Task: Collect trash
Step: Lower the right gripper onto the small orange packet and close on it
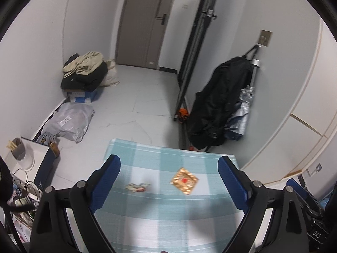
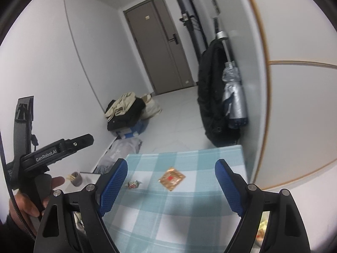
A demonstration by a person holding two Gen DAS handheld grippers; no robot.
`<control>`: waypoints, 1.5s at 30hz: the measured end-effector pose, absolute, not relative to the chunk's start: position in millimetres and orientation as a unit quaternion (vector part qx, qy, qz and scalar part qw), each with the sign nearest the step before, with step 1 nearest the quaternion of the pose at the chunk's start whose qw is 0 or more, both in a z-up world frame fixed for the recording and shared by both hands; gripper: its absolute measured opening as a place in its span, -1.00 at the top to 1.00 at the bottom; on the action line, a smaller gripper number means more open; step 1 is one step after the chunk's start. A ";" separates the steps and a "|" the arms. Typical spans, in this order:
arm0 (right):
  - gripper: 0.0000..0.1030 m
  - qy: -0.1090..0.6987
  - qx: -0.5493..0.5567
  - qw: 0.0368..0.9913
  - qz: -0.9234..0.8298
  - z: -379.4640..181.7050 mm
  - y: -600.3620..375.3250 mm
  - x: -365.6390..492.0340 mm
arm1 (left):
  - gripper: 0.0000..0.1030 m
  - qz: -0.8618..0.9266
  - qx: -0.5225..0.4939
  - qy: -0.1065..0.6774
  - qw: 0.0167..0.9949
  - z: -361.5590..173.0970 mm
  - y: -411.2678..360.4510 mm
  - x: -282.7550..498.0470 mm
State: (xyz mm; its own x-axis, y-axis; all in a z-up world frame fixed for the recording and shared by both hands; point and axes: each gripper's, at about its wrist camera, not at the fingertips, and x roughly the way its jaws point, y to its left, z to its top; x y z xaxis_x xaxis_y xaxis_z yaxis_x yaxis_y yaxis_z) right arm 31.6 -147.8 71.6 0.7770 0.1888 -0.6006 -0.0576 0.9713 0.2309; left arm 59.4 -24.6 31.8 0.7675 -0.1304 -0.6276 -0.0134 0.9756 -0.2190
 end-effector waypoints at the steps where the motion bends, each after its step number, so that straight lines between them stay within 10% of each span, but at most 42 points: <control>1: -0.66 0.330 0.097 0.937 0.068 70.6 -143.0 33.3 | -0.78 -0.027 -0.105 0.341 0.934 28.7 -20.3 60.4; 45: -0.62 0.546 -0.108 0.809 0.189 -117.4 -71.3 205.0 | -0.78 0.018 -0.191 0.455 0.870 -54.9 66.8 113.1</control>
